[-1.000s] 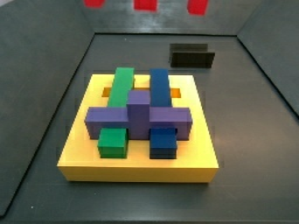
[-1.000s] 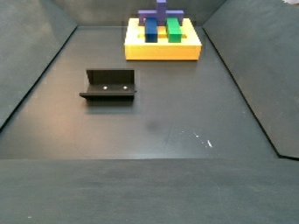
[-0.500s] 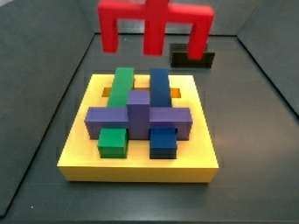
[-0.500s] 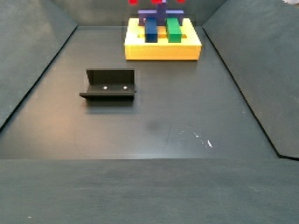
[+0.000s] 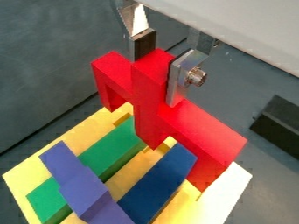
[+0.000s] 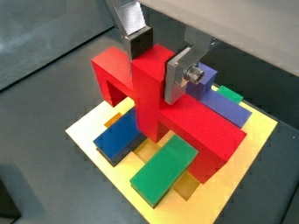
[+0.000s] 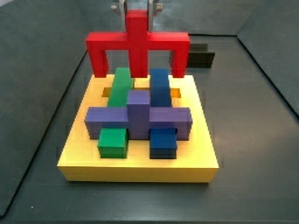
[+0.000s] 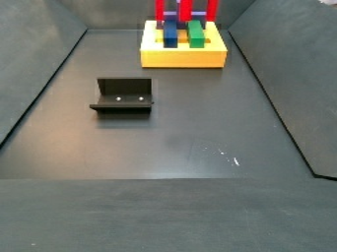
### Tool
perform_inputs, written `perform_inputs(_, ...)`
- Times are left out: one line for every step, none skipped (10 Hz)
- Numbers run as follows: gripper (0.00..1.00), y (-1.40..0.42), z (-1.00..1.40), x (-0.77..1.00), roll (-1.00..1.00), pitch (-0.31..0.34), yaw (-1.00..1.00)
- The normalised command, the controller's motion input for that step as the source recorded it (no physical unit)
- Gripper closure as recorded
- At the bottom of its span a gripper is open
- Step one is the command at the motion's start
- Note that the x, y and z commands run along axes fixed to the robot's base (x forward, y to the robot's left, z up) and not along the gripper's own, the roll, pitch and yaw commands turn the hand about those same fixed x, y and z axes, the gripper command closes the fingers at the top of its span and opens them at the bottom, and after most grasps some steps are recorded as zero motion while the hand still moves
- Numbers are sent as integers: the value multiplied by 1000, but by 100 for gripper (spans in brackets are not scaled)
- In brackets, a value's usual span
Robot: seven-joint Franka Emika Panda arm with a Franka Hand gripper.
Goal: Pick up the red object. Move up. Move to above the board. Insert the red object.
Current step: Insert the red object.
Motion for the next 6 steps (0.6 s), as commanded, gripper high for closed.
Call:
perform_inputs(100, 0, -131, 186, 97, 0, 91)
perform_inputs(100, 37, -140, 217, 111, 9, 49)
perform_inputs(100, 80, -71, 271, 56, 47, 0)
perform_inputs(100, 51, -86, 257, 24, 34, 0)
perform_inputs(100, 71, -137, 66, 16, 0, 0)
perform_inputs(100, 49, -143, 60, 7, 0, 0)
